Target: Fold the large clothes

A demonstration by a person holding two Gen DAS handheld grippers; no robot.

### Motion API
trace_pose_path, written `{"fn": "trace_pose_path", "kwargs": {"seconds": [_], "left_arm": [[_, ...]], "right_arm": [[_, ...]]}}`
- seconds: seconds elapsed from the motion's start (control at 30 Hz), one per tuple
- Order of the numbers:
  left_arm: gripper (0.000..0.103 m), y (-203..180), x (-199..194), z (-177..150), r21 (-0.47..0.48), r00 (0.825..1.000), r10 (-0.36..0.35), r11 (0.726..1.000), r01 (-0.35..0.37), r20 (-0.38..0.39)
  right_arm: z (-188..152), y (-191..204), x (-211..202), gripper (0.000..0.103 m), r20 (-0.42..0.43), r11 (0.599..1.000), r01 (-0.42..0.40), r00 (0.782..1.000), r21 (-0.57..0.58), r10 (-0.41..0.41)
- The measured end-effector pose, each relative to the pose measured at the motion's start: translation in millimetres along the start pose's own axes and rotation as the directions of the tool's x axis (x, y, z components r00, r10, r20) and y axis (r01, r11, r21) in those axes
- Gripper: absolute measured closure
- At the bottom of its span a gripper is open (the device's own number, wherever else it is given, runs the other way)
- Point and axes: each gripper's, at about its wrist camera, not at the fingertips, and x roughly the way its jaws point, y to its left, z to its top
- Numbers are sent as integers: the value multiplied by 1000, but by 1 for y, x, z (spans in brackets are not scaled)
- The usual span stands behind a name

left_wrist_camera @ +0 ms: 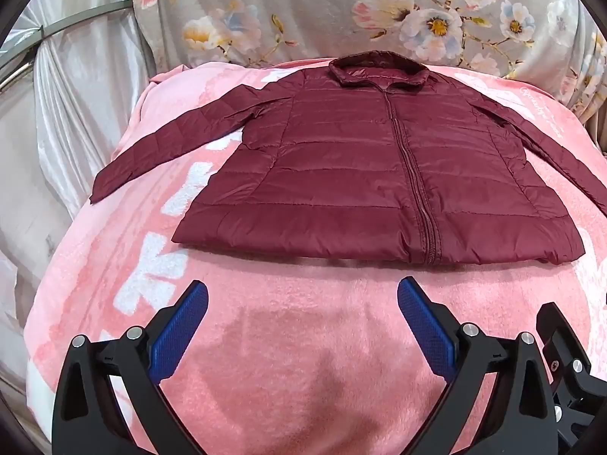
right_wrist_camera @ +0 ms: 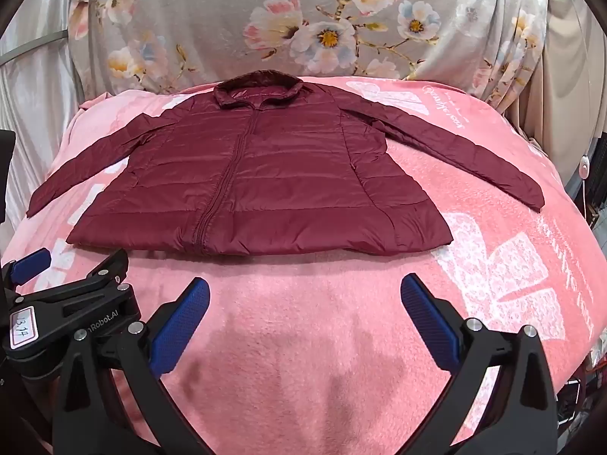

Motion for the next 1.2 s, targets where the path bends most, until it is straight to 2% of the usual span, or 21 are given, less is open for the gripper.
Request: {"fn": "trace_pose_path", "kwargs": {"seconds": [1.2], "left_arm": [[6, 13, -3, 3, 8, 1000, 6, 1000, -6, -2]], "right_arm": [[-4, 5, 0, 5, -7, 1000, 8, 1000, -8, -8]]}}
